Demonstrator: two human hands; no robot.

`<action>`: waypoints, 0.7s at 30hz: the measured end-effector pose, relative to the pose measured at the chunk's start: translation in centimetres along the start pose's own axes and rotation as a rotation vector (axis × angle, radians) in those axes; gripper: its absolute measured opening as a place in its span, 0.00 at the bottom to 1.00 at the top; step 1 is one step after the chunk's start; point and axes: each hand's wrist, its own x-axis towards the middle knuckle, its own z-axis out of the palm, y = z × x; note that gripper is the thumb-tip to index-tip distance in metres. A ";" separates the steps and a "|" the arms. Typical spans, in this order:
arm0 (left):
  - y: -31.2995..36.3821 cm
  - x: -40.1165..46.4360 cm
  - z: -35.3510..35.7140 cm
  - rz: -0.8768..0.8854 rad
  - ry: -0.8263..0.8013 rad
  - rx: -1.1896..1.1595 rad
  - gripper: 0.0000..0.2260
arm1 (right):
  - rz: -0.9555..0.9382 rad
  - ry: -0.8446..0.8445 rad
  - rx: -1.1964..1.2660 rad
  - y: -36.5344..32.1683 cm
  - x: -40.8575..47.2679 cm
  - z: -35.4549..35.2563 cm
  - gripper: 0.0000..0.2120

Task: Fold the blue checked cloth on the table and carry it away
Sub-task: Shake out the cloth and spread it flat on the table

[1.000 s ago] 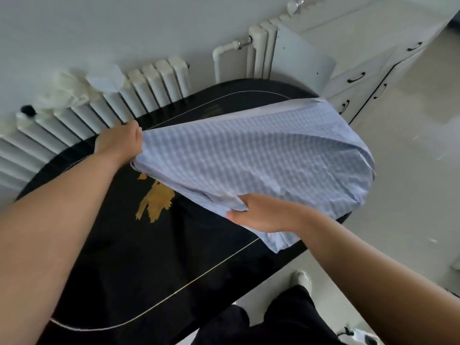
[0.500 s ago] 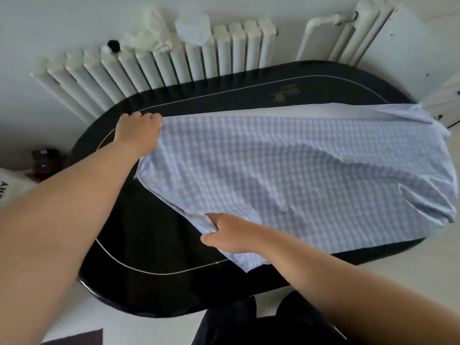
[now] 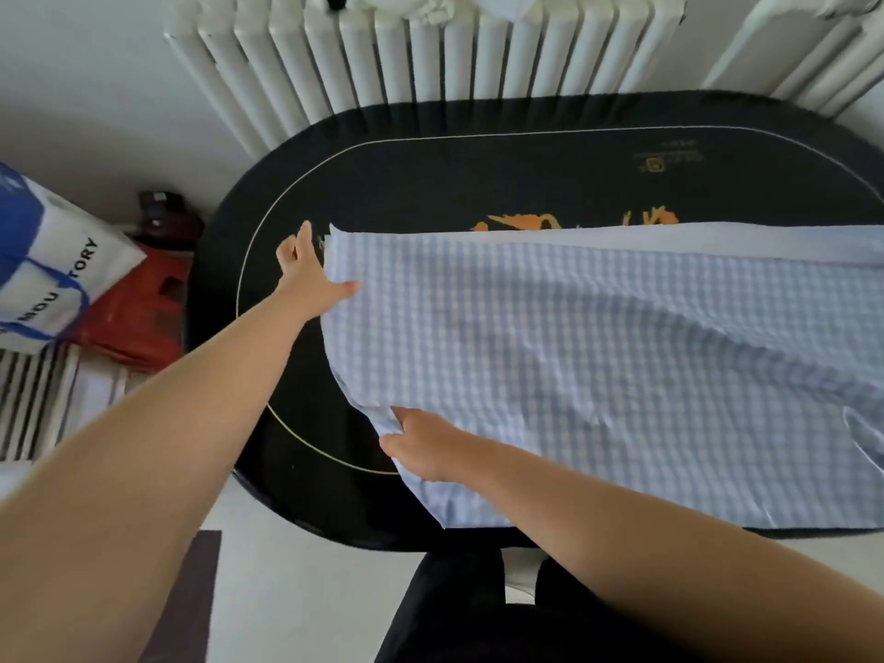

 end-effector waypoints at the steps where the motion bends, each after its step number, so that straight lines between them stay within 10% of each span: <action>1: -1.1 -0.6 0.3 -0.151 -0.041 -0.104 0.45 | -0.009 0.010 -0.041 0.0 0.6 0.4 0.19; 5: -4.7 -2.9 2.5 -0.432 -0.359 -0.400 0.25 | -0.026 -0.018 -0.223 0.4 2.9 2.6 0.24; 12: -6.6 -2.8 4.6 -0.336 -0.017 -0.240 0.15 | -0.076 -0.032 -0.192 1.9 3.2 3.3 0.41; 21: -9.6 0.4 0.8 -0.316 0.144 -0.090 0.17 | 0.266 0.378 -0.463 10.0 0.9 -4.2 0.34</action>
